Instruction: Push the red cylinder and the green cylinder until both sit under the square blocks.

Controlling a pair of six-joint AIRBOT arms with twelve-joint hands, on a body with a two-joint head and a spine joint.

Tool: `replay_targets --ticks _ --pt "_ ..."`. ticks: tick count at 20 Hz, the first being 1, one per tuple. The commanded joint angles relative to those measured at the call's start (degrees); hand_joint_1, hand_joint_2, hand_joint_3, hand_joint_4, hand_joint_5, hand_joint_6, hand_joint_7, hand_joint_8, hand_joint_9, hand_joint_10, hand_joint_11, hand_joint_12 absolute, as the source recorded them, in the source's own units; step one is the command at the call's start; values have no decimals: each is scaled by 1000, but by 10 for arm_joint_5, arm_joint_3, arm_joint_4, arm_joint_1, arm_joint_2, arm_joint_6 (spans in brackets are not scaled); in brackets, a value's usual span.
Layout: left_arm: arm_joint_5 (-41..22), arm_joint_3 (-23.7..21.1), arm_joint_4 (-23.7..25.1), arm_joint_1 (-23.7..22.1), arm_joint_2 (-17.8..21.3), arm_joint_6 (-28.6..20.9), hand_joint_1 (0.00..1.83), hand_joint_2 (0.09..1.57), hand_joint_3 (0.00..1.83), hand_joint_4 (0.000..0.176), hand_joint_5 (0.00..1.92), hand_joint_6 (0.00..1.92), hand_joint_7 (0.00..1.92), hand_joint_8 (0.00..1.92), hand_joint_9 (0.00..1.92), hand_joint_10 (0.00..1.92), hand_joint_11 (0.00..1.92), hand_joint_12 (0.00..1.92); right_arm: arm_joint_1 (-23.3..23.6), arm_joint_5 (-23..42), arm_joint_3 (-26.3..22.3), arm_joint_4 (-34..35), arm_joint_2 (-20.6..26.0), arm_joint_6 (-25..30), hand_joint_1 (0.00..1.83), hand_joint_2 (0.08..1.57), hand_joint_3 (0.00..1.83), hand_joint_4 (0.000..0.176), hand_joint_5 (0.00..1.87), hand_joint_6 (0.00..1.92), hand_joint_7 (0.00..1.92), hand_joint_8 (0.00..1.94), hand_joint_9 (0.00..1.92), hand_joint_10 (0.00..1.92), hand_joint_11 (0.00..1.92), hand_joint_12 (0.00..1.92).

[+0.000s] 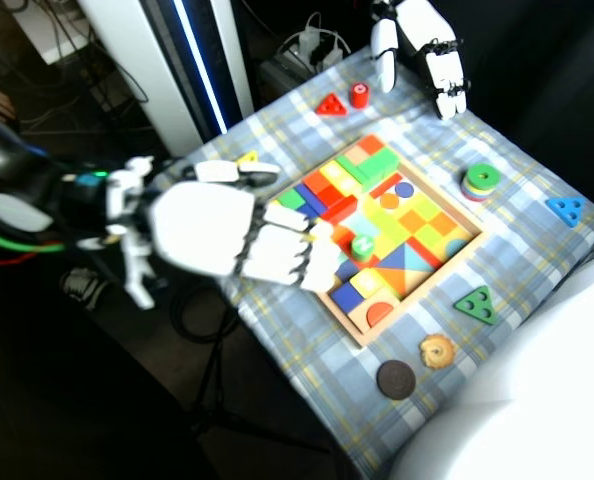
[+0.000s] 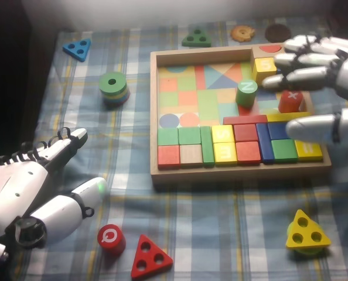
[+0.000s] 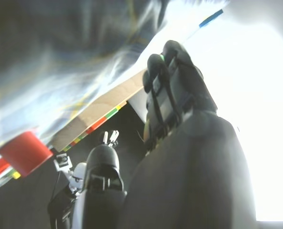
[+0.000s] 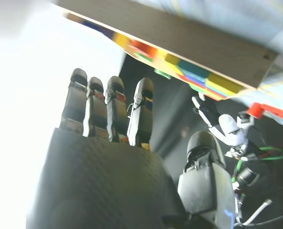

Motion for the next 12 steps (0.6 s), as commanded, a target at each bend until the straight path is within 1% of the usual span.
replay_targets --ticks 1,2,3,4,6,7,8,9,10,11,12 --pt "-60 1 26 -5 2 -2 73 1294 1 32 204 2 410 7 418 6 322 1 12 54 8 12 -4 1 0 1066 0 62 390 0 182 0 14 0 19 3" --pt "-60 2 26 -5 2 -2 70 1292 0 32 201 1 406 4 410 2 310 0 17 51 15 10 -13 3 0 1057 0 62 381 0 173 0 12 0 3 0" --pt "-59 2 26 -5 2 -2 52 1290 0 37 192 0 397 1 402 0 307 0 21 50 21 10 -20 3 0 1103 9 40 366 0 165 0 10 0 0 0" --pt "-59 2 26 -5 2 -2 51 1292 1 44 194 1 396 1 396 0 319 5 26 49 28 9 -28 4 0 1112 13 43 371 3 163 0 2 0 0 0" --pt "-59 2 26 -5 2 -2 54 1297 3 40 192 0 392 0 392 0 313 2 39 39 41 2 -45 4 0 1150 24 55 398 12 179 6 11 4 0 0" --pt "-59 2 26 -5 2 -1 58 1295 1 36 191 0 385 0 386 0 312 2 44 33 46 -3 -51 4 0 1190 14 46 417 6 189 3 21 3 0 0" --pt "-59 2 26 -5 2 -1 58 1292 0 36 191 0 386 1 385 0 305 0 47 28 51 -6 -57 4 0 1192 8 19 426 6 189 1 20 1 0 0" --pt "-59 2 26 -5 2 -1 60 1292 0 41 195 2 392 3 395 4 308 2 49 22 57 -8 -63 4 0 1165 0 0 406 0 177 0 19 1 0 0" --pt "-59 2 27 -5 2 -1 59 1292 0 38 195 1 395 4 398 5 311 3 50 14 63 -10 -71 5 0 1155 0 0 408 2 170 0 18 0 0 0" --pt "-59 2 27 -5 2 -1 40 1295 1 33 193 0 397 3 399 4 318 6 50 8 67 -15 -76 7 0 1148 0 26 436 13 178 4 26 3 0 0" --pt "-59 2 27 -5 2 -1 31 1292 0 39 178 0 381 0 379 0 294 1 50 3 69 -19 -78 9 0 1165 0 35 440 12 182 4 30 4 12 5"
